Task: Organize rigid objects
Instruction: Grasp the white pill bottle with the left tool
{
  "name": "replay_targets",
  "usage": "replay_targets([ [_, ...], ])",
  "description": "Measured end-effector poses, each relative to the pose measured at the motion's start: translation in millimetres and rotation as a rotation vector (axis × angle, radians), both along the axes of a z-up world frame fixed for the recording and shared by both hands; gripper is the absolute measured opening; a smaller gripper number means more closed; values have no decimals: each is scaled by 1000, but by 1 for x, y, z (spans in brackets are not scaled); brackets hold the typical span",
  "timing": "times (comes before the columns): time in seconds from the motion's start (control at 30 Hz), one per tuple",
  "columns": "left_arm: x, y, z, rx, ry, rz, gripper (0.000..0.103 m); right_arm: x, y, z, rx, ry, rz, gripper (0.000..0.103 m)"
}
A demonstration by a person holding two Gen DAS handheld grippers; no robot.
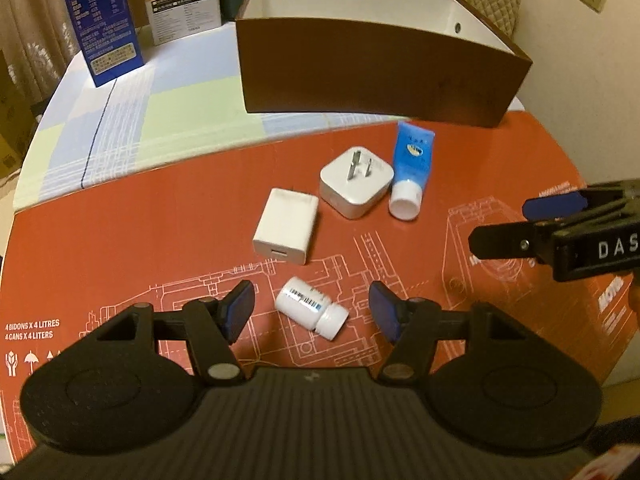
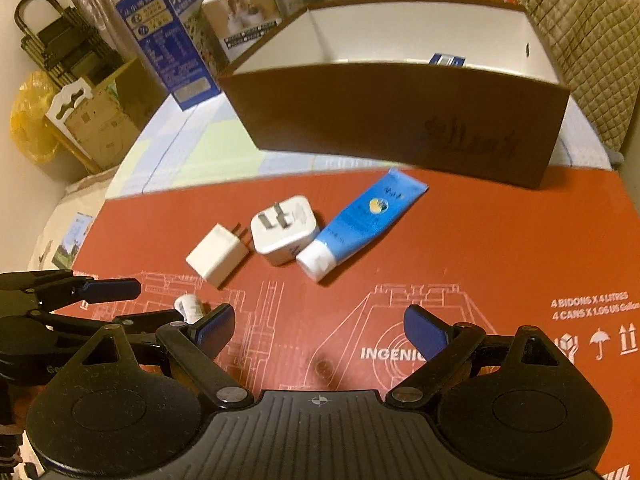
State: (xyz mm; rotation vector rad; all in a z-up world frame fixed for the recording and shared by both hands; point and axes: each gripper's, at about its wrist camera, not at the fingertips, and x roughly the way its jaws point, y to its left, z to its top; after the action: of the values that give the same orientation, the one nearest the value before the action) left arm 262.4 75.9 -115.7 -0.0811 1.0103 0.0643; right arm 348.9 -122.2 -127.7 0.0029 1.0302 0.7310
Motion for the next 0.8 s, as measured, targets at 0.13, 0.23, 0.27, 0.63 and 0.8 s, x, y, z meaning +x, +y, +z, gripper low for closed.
replay_targets([
  [0.13,-3,-2,-10,33,0,-41,60,-3,4,-8,-18,13,9,89],
  [0.23,-3,-3,-17,49,-6,-81,60,-4,4,-13,-28,25,12,89],
  [0.27,-3,-4,-19,58,-6,-96,60,-4,4,-14,-31,28,11,89],
  [0.63,3,-8,-38,135,13,-200,60,-4,2,-25,-59,61,-6,89],
  [0.8,7,-9,-41,134,2,-227,52,-3,2,-27,-63,68,-8,89],
])
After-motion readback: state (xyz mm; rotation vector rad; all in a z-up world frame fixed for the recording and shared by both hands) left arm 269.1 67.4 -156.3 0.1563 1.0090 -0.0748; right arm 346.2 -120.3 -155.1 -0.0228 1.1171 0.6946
